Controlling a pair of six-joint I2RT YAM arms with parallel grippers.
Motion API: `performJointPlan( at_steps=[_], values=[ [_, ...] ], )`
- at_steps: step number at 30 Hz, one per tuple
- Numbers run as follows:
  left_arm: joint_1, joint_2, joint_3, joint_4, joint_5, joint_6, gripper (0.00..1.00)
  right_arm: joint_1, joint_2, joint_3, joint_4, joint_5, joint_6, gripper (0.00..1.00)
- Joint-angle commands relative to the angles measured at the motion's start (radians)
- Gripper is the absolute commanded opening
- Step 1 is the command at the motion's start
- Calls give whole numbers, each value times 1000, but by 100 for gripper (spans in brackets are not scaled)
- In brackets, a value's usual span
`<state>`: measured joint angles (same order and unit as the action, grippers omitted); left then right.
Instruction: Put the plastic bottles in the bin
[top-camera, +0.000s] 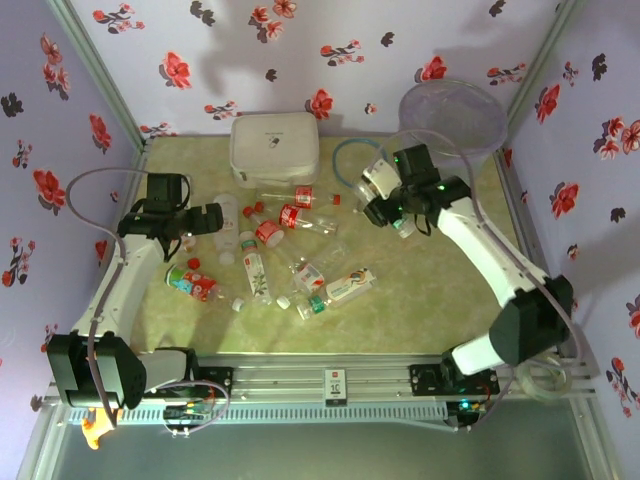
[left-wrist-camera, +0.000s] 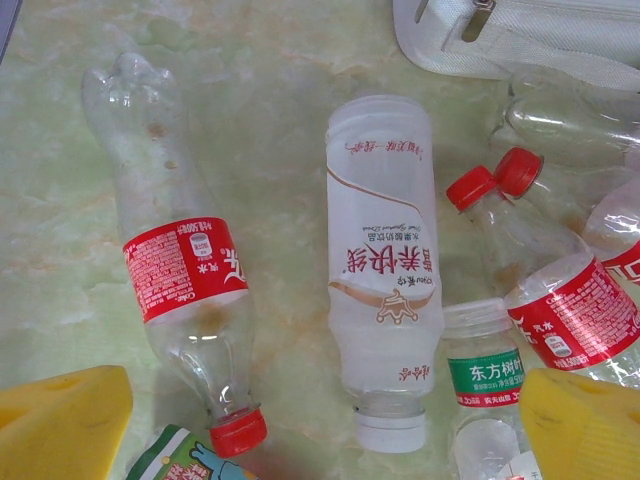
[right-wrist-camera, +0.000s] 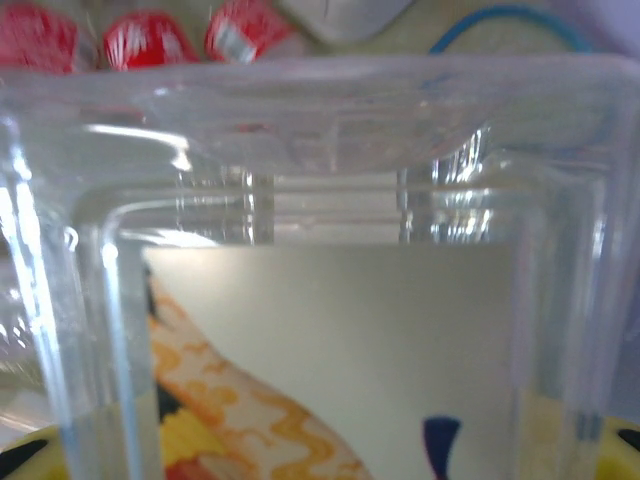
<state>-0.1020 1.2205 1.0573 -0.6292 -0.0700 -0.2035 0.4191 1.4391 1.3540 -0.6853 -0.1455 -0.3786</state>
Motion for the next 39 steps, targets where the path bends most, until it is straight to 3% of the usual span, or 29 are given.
performJointPlan(
  at_steps=[1,5,7,13,28,39],
  values=[
    [-5,14,-11,1,-16,16,100,4,-83,41,109,44,129,43],
    [-5,23,-14,-1,-42,31,100,-8,-127,115,175,221,214,37],
    [-5,27,-14,-5,-48,34,100,-35,-119,166,185,264,250,28],
    [-5,17,-15,-5,-48,29,100,-181,-38,292,231,225,364,0],
    [-5,12,-17,-4,-50,22,100,-356,323,595,242,219,410,0],
    [-5,22,-19,-3,-54,28,100,-408,458,562,224,201,383,0]
  ],
)
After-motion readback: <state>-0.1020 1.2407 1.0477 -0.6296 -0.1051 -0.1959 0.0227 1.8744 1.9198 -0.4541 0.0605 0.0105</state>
